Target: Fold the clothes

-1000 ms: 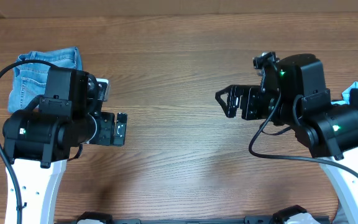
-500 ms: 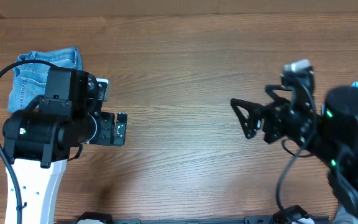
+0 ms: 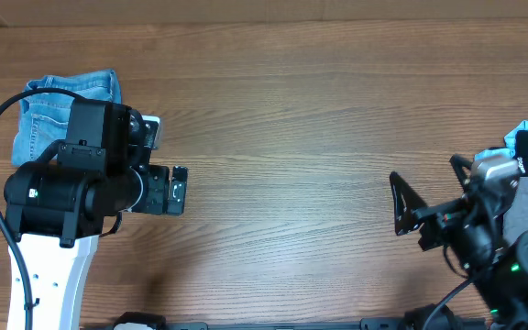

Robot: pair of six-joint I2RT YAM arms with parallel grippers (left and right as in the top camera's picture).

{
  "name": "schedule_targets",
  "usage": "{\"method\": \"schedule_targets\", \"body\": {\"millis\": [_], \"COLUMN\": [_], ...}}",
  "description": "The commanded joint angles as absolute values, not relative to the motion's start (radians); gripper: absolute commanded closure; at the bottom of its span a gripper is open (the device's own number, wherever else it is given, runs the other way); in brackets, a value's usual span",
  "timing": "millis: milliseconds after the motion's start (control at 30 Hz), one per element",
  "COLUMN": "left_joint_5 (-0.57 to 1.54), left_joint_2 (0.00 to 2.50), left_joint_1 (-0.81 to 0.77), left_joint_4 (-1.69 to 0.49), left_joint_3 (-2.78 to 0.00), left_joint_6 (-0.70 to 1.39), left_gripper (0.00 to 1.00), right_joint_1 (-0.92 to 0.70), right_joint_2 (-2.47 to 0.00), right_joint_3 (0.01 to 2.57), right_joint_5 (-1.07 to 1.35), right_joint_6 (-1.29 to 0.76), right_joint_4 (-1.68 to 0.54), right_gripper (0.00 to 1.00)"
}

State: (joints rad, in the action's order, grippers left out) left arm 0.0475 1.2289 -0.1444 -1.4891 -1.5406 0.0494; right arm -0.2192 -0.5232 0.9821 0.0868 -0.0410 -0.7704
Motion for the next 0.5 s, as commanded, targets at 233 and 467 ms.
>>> {"method": "schedule_targets", "body": {"millis": [233, 467], "left_joint_5": [0.037, 0.037], "left_joint_2": [1.231, 1.231], "left_joint_1": [-0.150, -0.150], "left_joint_4": [-1.488, -1.488], "left_joint_3": [-1.557, -1.557], "left_joint_6": [0.060, 0.060], "left_gripper": [0.00, 0.00], "right_joint_1": [-0.199, -0.199], "right_joint_2": [-0.169, -0.046], "right_joint_3": [0.554, 0.383], "right_joint_5": [0.071, 0.072], "right_joint_6": [-0.026, -0.037], "right_joint_4": [-0.631, -0.536], "right_gripper": [0.00, 0.00]}}
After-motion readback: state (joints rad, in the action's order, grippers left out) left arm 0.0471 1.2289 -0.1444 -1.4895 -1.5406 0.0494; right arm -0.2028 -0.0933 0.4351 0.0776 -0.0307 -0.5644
